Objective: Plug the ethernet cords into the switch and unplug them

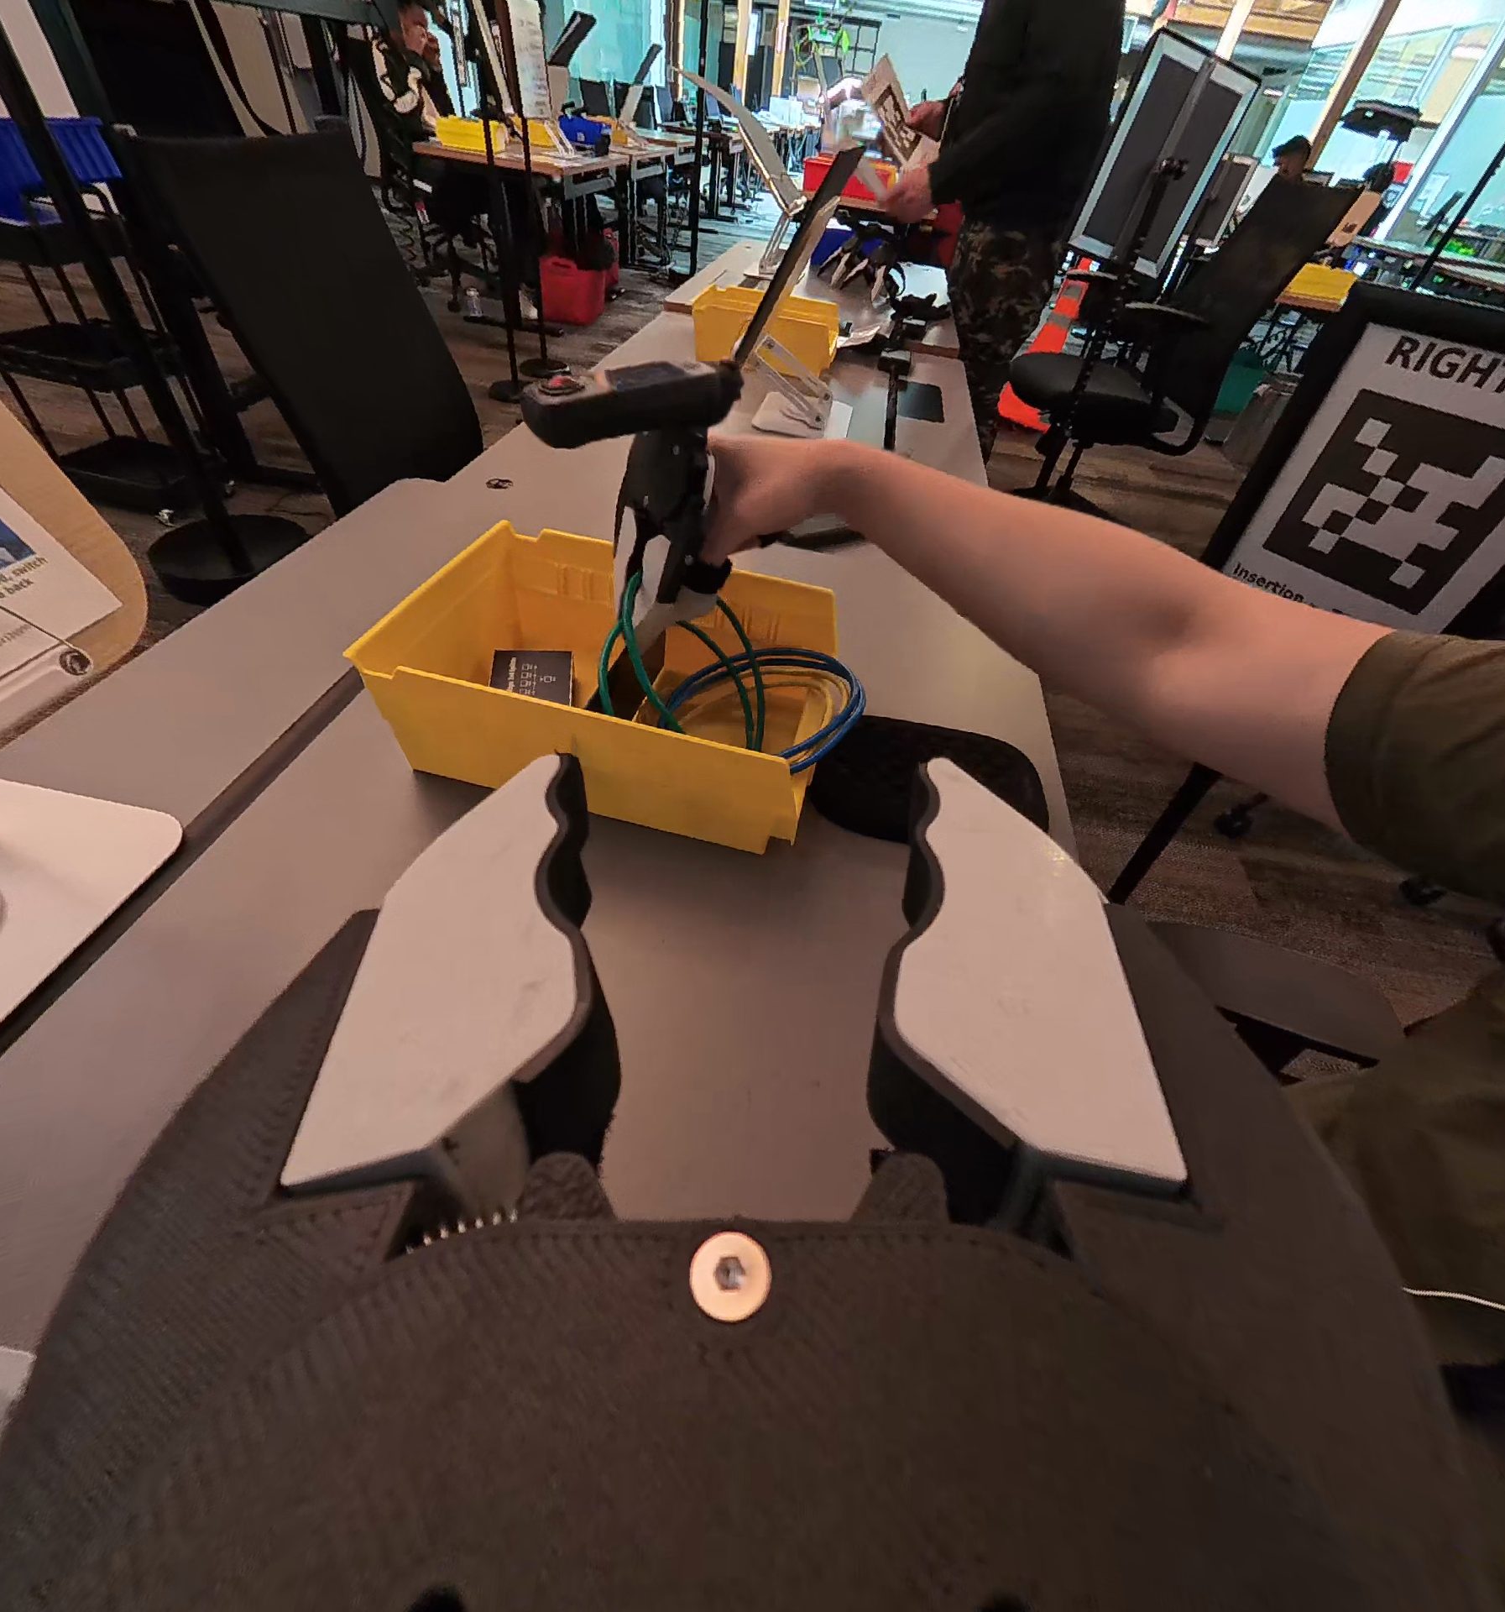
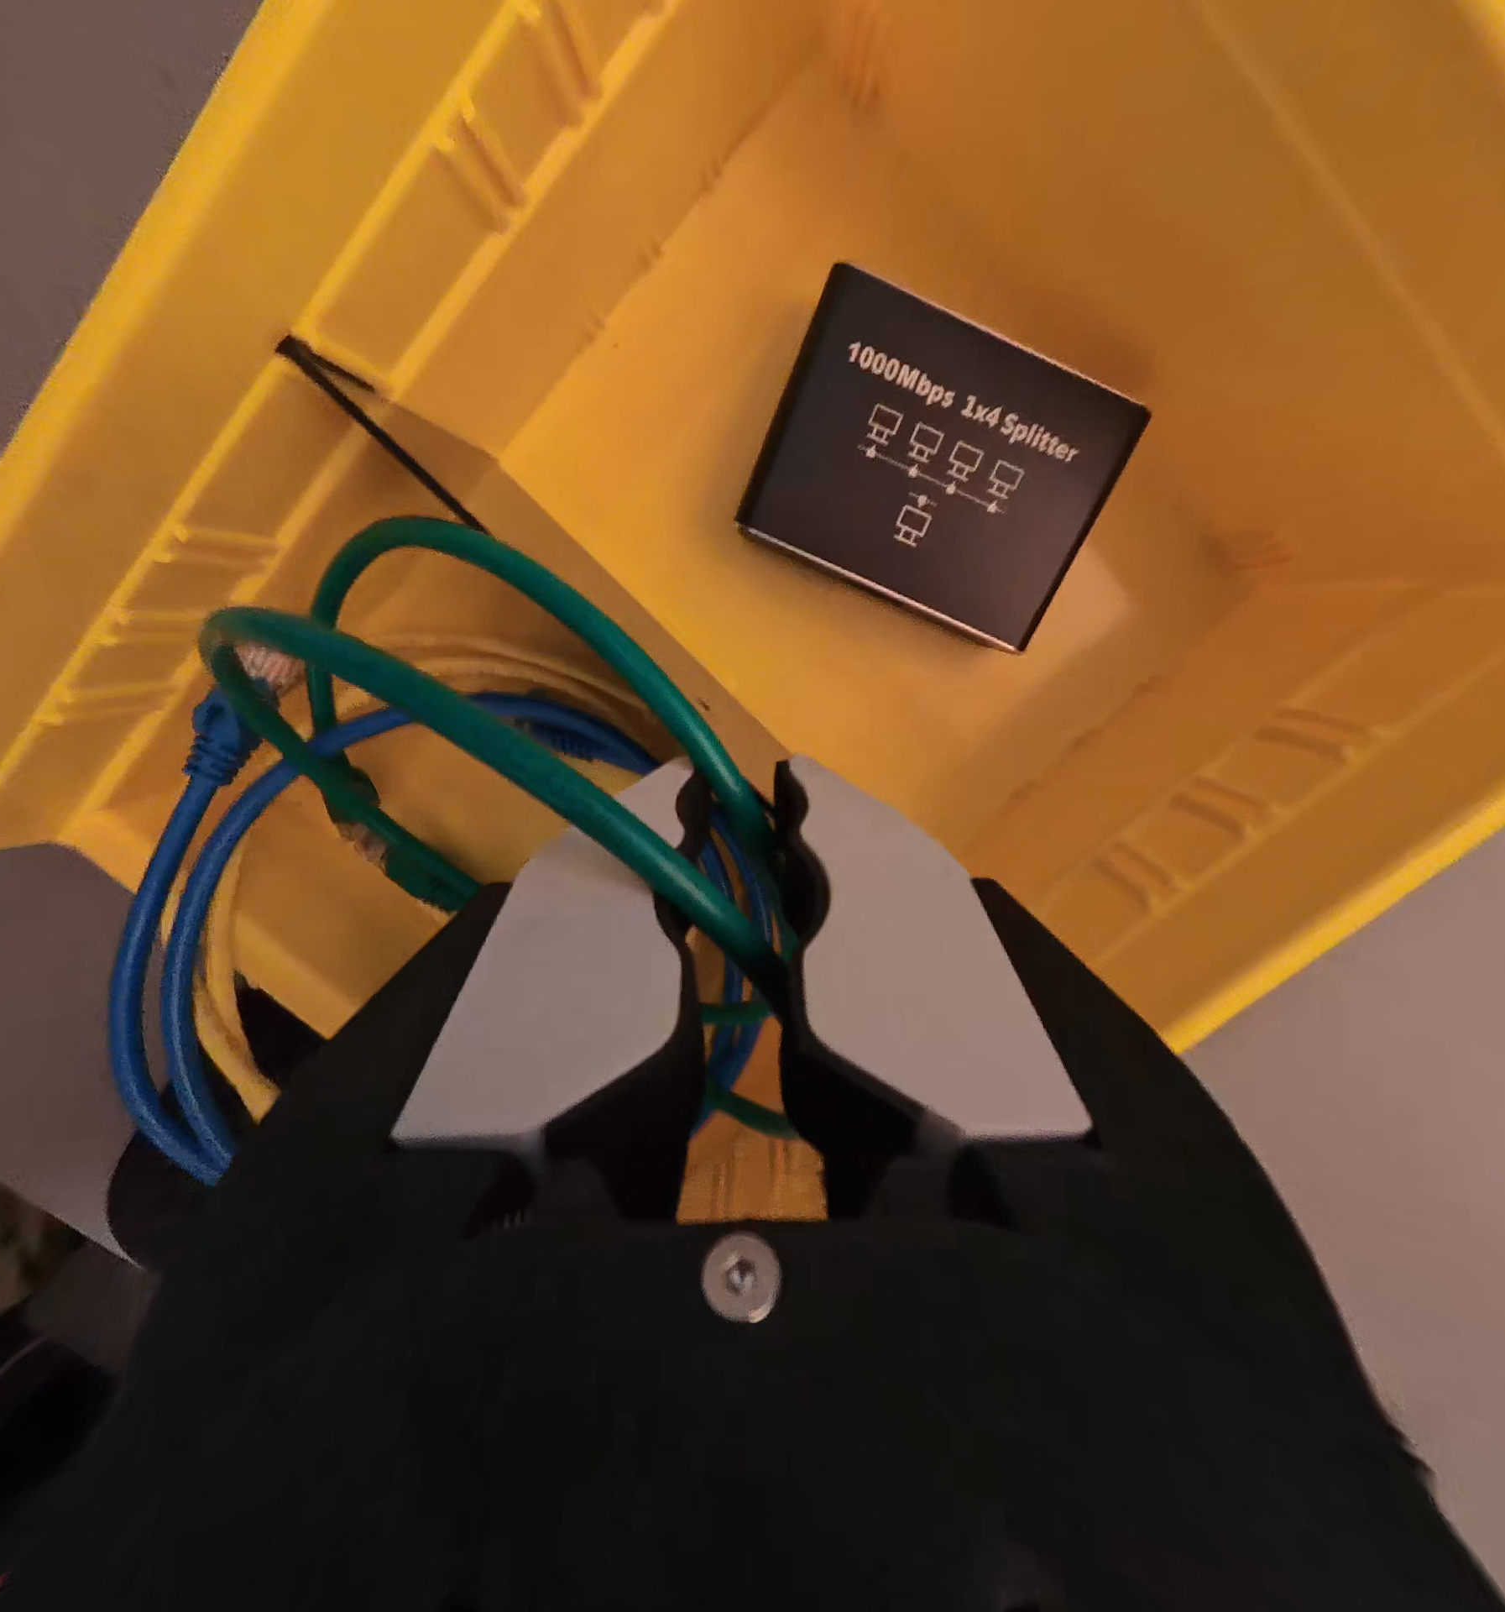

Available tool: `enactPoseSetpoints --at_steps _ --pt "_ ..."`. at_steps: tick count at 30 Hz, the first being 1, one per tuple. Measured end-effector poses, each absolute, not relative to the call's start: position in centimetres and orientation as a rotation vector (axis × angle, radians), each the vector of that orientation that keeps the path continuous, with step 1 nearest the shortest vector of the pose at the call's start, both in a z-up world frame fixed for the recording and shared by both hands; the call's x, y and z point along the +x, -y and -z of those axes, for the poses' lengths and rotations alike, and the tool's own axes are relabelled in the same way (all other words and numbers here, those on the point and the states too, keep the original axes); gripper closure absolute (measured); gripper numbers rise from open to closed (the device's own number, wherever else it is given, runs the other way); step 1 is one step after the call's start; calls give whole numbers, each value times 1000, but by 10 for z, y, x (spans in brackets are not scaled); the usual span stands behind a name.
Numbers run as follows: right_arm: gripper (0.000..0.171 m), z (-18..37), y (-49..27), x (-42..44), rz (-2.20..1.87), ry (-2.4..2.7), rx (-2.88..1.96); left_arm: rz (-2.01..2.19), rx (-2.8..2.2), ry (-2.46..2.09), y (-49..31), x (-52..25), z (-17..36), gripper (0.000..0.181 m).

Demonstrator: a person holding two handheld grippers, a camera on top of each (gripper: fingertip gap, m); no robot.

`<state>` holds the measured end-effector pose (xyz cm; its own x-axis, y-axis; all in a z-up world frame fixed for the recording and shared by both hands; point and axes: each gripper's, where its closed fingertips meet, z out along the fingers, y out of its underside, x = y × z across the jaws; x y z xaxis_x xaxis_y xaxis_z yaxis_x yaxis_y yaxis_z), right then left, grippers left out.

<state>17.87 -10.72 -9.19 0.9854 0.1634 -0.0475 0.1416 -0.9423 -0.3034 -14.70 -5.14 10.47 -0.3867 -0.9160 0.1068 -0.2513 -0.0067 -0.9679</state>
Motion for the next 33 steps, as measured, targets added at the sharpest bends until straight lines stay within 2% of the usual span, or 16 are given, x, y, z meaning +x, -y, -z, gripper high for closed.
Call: enactPoseSetpoints --at_steps 9,13,18,21,28,33 --pt "166 14 109 178 361 504 -2614 1431 -1209 -1661 50 -148 -108 112" --pt "166 -22 103 179 759 662 -2384 1425 -1208 -1657 50 -149 -109 112" --pt "165 9 121 165 1016 915 -2284 1430 -1199 -1659 53 -151 -112 112" --pt "168 37 143 158 918 900 -2363 1435 -1191 -1661 54 -152 -113 112" --pt "167 74 211 103 351 881 -2659 1442 -1187 -1653 53 -154 -116 112" --pt "163 90 221 75 88 916 -2700 1435 -1189 -1668 57 -153 -113 112"
